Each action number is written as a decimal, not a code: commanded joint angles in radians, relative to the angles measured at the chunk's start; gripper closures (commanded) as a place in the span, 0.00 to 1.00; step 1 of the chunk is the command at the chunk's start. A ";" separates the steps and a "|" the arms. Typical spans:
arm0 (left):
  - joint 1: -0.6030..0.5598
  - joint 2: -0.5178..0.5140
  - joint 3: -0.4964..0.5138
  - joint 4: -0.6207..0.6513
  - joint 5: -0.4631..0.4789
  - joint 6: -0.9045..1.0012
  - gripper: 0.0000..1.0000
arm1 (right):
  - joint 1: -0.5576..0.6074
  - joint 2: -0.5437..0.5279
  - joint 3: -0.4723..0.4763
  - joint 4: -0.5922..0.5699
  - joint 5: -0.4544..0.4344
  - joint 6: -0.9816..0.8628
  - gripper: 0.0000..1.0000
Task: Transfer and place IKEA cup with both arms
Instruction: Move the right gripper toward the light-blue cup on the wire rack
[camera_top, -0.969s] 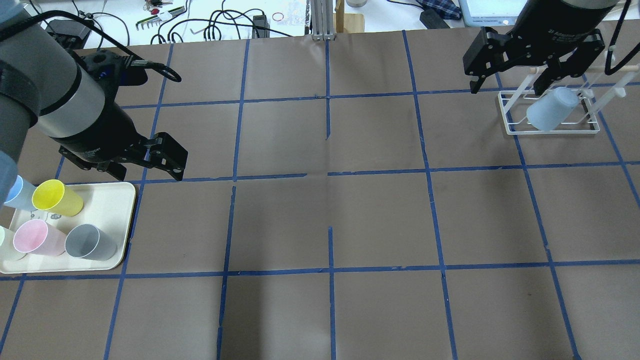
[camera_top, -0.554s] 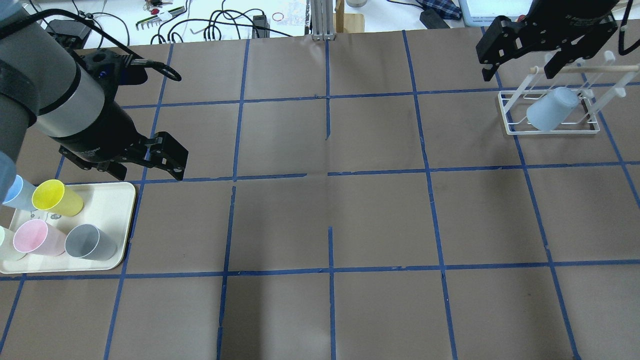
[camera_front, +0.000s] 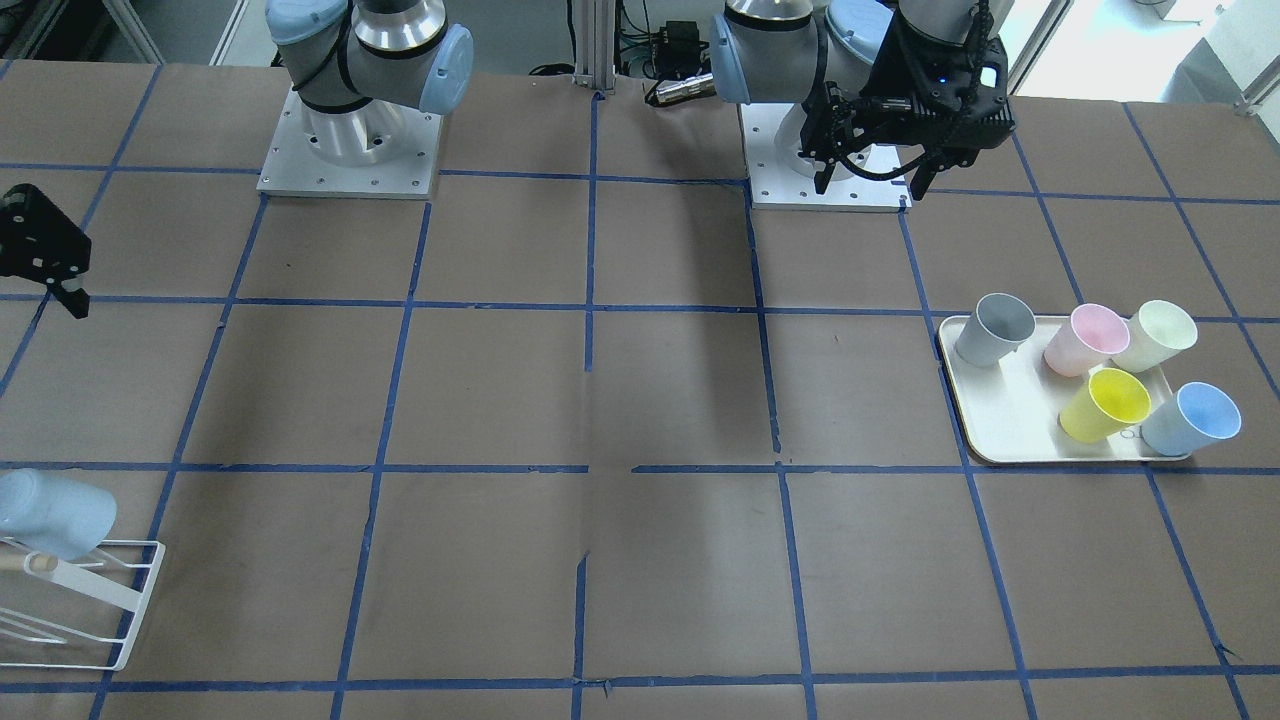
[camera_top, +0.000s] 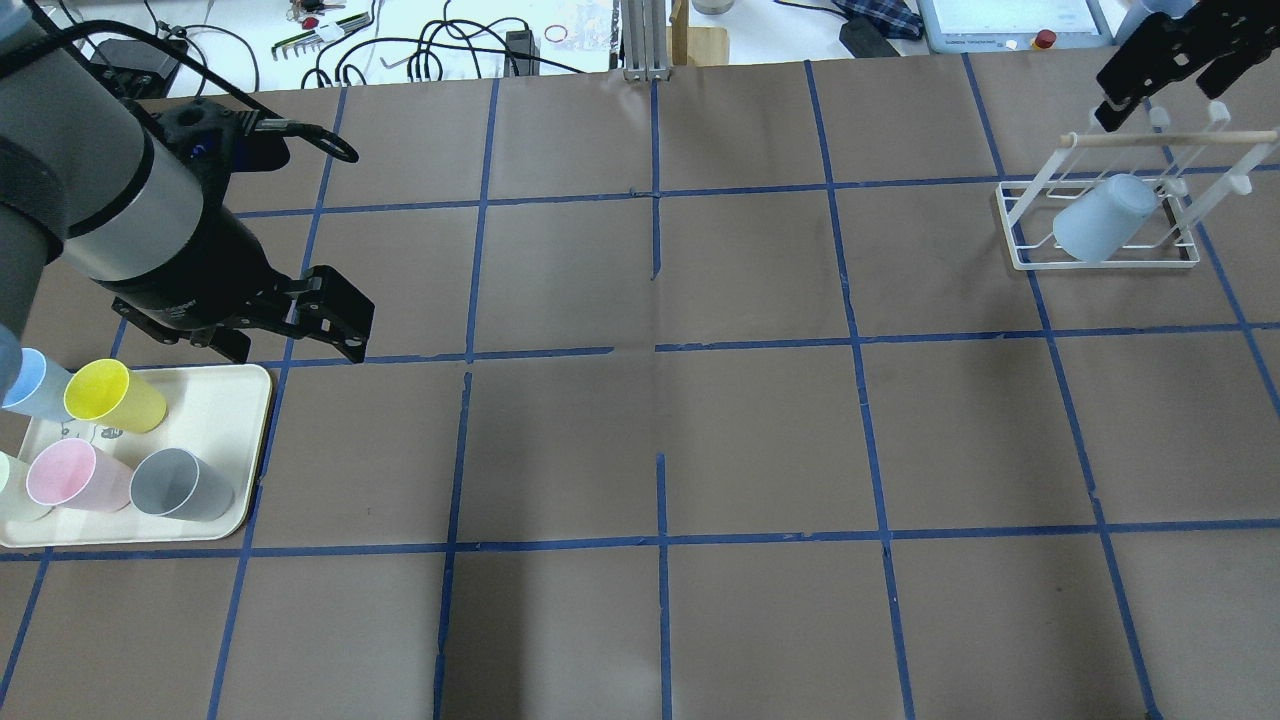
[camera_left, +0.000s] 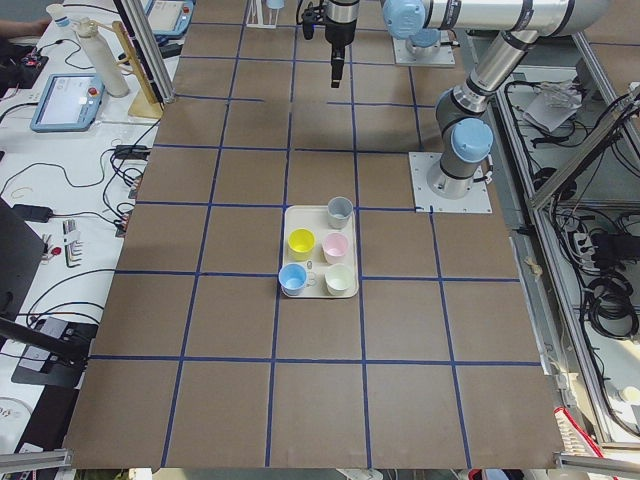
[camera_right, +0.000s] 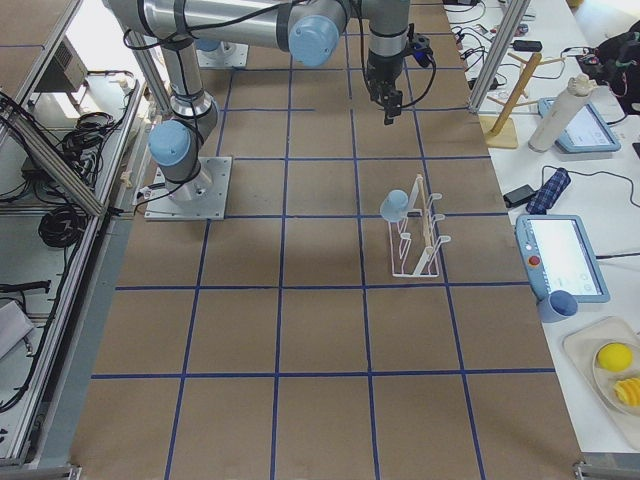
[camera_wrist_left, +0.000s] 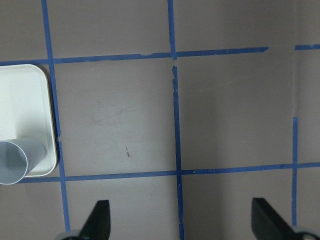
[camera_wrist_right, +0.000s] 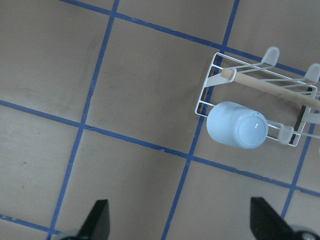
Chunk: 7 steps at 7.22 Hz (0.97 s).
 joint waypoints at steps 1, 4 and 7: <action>-0.003 0.016 -0.001 -0.005 0.001 -0.003 0.00 | -0.025 0.075 0.007 -0.050 0.001 -0.248 0.00; -0.003 0.025 -0.003 -0.013 0.003 -0.004 0.00 | -0.029 0.150 0.057 -0.182 -0.011 -0.454 0.00; 0.000 0.033 -0.003 -0.053 0.001 0.012 0.00 | -0.124 0.198 0.142 -0.303 0.000 -0.447 0.00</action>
